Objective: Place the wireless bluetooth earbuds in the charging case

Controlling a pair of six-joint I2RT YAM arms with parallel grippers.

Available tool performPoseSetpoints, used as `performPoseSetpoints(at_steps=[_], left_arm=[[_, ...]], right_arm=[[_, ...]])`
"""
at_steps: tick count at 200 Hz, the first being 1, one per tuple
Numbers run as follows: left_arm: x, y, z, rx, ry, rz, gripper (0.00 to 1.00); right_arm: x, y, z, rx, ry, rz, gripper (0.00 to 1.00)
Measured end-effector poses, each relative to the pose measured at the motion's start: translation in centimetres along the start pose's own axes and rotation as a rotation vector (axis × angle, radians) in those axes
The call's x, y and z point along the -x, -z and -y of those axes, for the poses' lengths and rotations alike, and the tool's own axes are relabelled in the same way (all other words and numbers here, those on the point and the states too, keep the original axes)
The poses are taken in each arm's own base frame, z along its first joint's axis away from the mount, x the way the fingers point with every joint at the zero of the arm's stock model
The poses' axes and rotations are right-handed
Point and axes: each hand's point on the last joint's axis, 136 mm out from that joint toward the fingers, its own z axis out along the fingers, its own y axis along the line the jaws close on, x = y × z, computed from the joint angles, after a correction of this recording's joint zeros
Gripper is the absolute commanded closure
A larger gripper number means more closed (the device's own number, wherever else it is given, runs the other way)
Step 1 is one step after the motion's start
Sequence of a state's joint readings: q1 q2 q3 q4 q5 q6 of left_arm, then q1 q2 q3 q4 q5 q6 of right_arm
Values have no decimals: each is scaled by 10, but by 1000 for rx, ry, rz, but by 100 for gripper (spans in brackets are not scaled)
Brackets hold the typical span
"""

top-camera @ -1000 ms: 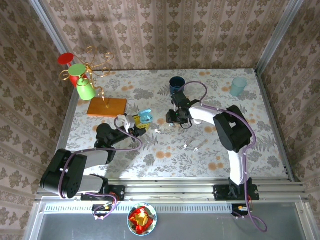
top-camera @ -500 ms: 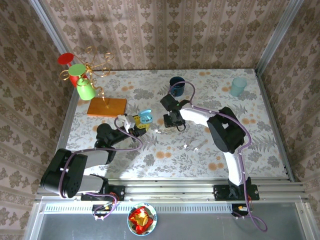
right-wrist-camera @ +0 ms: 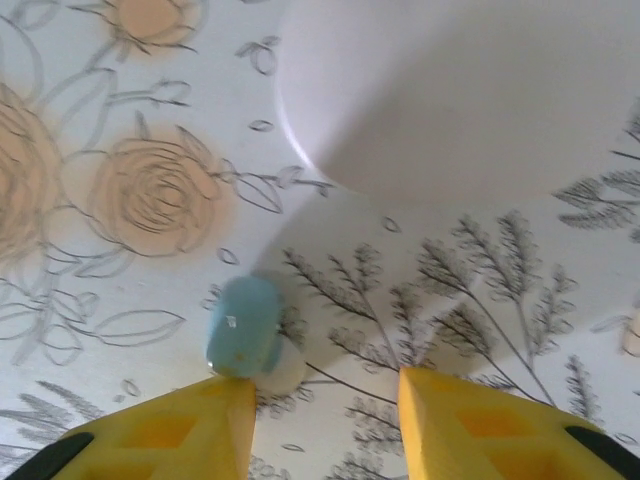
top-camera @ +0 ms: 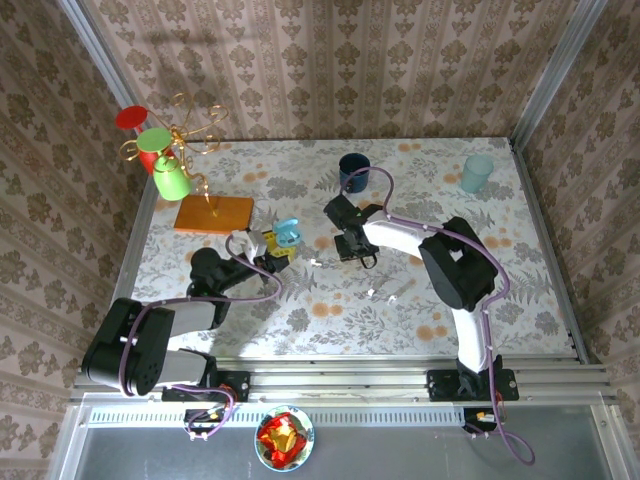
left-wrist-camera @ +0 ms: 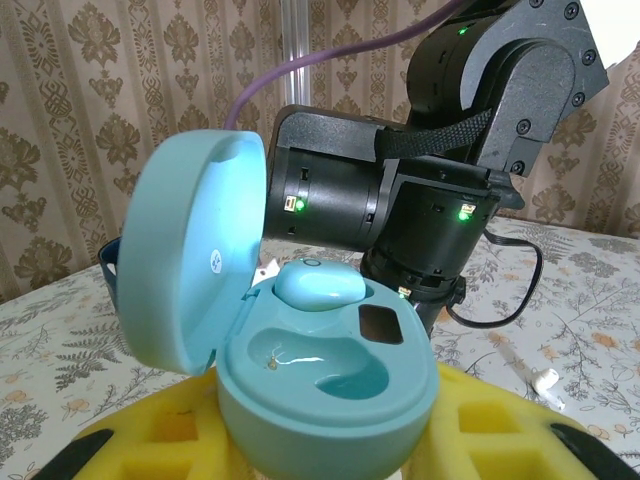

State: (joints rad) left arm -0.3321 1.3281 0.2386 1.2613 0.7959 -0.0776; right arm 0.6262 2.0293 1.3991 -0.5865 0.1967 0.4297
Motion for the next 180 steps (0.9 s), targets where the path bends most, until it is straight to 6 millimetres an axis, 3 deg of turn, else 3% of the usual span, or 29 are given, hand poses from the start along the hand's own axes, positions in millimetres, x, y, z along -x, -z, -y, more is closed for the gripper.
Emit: performPoseSetpoints(at_steps=[35,86,108,136,180], left_arm=[[0,2,-5,17,0,-1,68],[-1,9,-18,66,12,-2,68],[-2,12,-23,92,20,-4,68],[0,16,-30,124,20,3,68],[0,21,-41,174,29,2,68]], right_arm=[[-4,8,5,-18,1,13,55],[-1,24,-12,-14,50,56,55],[11,29,-16,-34,64,83,55],[25,25,-20,-92,98,96,55],[24,15,-21,-184,176,63,59]])
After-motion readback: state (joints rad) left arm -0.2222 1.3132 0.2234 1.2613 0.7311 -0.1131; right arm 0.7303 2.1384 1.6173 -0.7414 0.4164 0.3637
